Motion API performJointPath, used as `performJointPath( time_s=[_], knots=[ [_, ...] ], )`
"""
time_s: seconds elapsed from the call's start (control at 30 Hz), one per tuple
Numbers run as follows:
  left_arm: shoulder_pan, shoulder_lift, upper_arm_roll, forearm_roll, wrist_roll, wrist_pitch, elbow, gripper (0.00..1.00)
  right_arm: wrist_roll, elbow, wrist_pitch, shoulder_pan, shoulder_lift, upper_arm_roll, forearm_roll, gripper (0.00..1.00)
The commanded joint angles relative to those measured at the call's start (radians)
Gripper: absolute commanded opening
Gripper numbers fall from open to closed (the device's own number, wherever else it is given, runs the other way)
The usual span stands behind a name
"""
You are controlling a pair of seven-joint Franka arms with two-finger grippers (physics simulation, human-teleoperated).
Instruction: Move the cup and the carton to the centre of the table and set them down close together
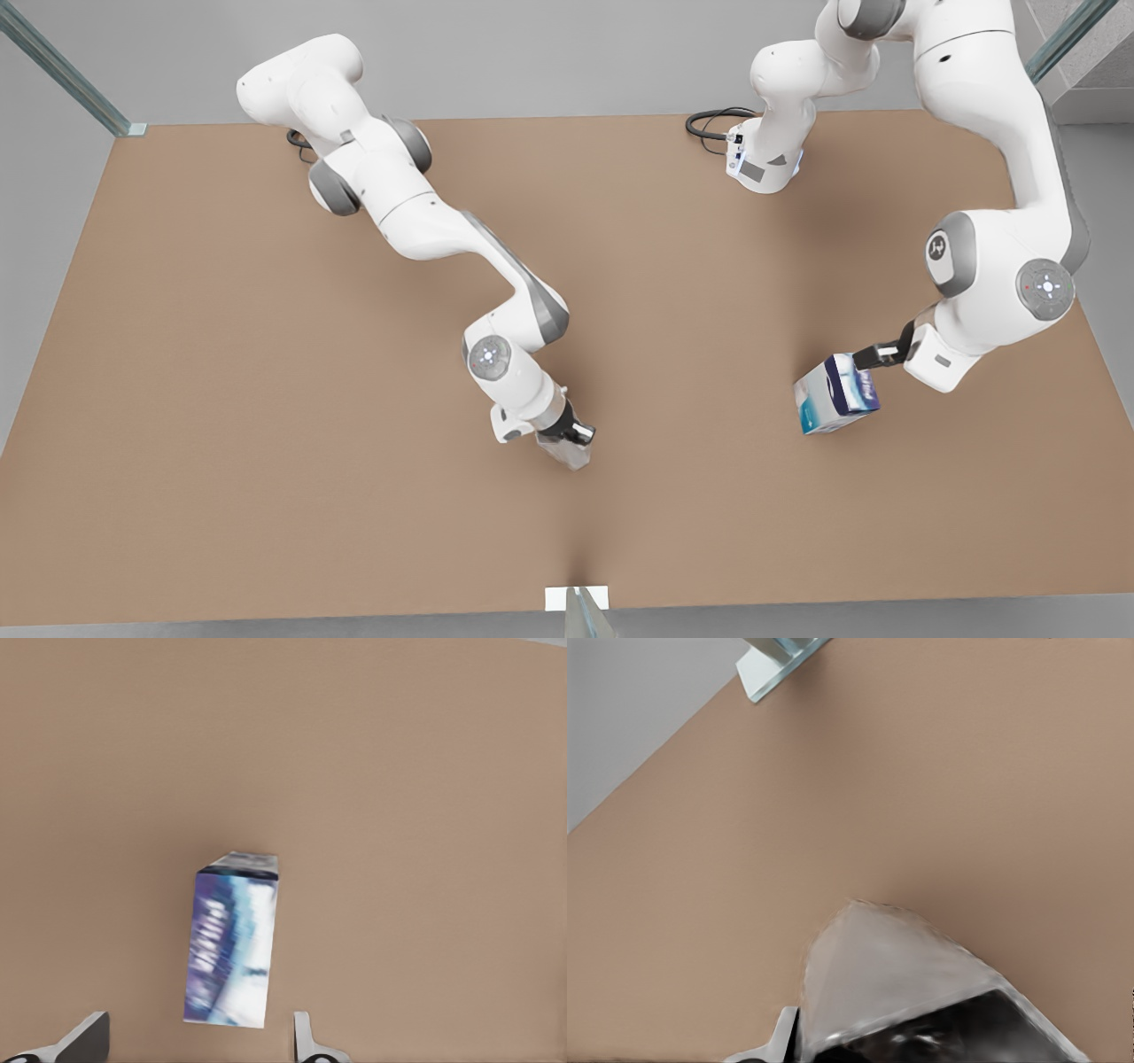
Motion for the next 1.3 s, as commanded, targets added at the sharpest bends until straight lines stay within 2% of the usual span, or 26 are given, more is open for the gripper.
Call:
performJointPath(
  time_s=[0.0, 0.3, 0.33, 0.37, 0.87, 0.93, 1.03, 1.1, 1.13, 1.17, 1.23, 1.27],
  knots=[
    [-0.002, 0.004, 0.000, -0.016, 0.000, 0.005, 0.002, 1.00, 0.005, 0.000, -0.004, 0.002, -0.001, 0.000, -0.007, 0.21],
    [-0.021, 0.073, 0.011, -0.012, -0.001, 0.034, 0.032, 1.00, -0.015, -0.002, -0.059, 0.020, 0.000, -0.002, -0.007, 0.21],
    [-0.021, 0.076, 0.011, -0.010, -0.001, 0.040, 0.032, 1.00, -0.011, -0.003, -0.062, 0.020, 0.000, -0.002, -0.007, 0.32],
    [-0.021, 0.081, 0.012, -0.010, 0.000, 0.045, 0.032, 1.00, -0.009, -0.003, -0.071, 0.020, 0.002, -0.003, -0.007, 1.00],
    [-0.018, 0.130, 0.034, -0.010, -0.001, 0.086, 0.022, 1.00, -0.003, 0.035, 0.001, 0.017, 0.016, -0.005, -0.007, 1.00],
    [-0.018, 0.139, 0.034, -0.010, -0.001, 0.089, 0.022, 1.00, -0.001, 0.035, -0.062, 0.003, -0.023, -0.006, -0.007, 1.00],
    [-0.018, 0.159, 0.034, -0.010, -0.001, 0.088, 0.020, 1.00, -0.014, 0.013, -0.387, -0.074, -0.193, -0.018, -0.016, 1.00],
    [-0.018, 0.170, 0.034, -0.010, 0.000, 0.088, 0.009, 1.00, -0.021, -0.025, -0.574, -0.090, -0.302, -0.087, -0.036, 1.00],
    [-0.018, 0.174, 0.034, -0.010, -0.001, 0.088, 0.005, 1.00, -0.129, -0.147, -0.637, -0.130, -0.414, -0.078, -0.105, 1.00],
    [-0.018, 0.176, 0.034, -0.010, -0.001, 0.088, -0.003, 1.00, -0.238, -0.368, -0.639, -0.198, -0.582, -0.054, -0.116, 1.00],
    [-0.018, 0.184, 0.034, -0.010, -0.001, 0.088, -0.005, 1.00, -0.375, -0.632, -0.656, -0.371, -0.819, 0.061, -0.256, 1.00],
    [-0.018, 0.185, 0.034, -0.010, -0.001, 0.088, -0.006, 0.94, -0.515, -0.744, -0.666, -0.478, -0.932, 0.069, -0.257, 1.00]
  ],
)
